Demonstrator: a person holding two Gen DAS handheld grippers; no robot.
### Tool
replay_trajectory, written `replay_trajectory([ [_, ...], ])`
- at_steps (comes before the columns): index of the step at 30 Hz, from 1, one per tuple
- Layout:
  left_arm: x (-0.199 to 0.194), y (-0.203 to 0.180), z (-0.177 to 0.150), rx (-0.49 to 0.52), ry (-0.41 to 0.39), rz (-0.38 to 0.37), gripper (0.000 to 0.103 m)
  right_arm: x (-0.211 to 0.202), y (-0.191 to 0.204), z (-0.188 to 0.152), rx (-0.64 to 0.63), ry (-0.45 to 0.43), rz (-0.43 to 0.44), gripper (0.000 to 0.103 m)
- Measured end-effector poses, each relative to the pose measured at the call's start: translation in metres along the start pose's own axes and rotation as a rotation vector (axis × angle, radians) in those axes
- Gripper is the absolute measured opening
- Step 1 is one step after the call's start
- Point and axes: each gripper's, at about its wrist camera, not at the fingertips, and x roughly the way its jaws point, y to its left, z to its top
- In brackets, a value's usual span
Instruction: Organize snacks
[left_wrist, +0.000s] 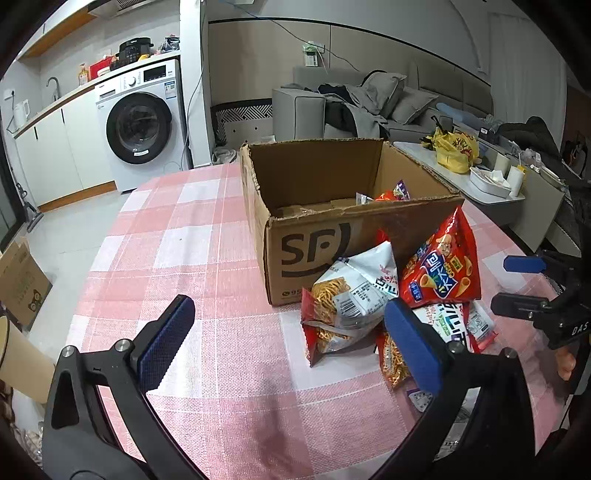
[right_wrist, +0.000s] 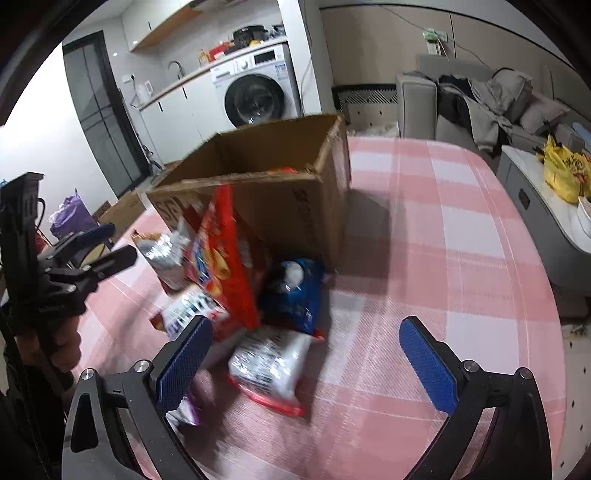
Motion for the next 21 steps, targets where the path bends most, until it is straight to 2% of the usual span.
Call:
replay_trajectory([
  [5,0.005,0.000,-0.002,0.012,0.007,0.007,0.102,0.012,-0.006,-0.006,-0.009,0.058,-0.020,0.103],
  [17,0.020,0.002,-0.004,0.010,0.029,0.008,0.102,0.036,0.012,-0.016,-0.060,0.117,-0.002,0.103],
  [21,0.022,0.002,-0.007,0.005,0.025,0.012,0.102,0.038,0.006,-0.017,-0.049,0.132,0.001,0.103],
])
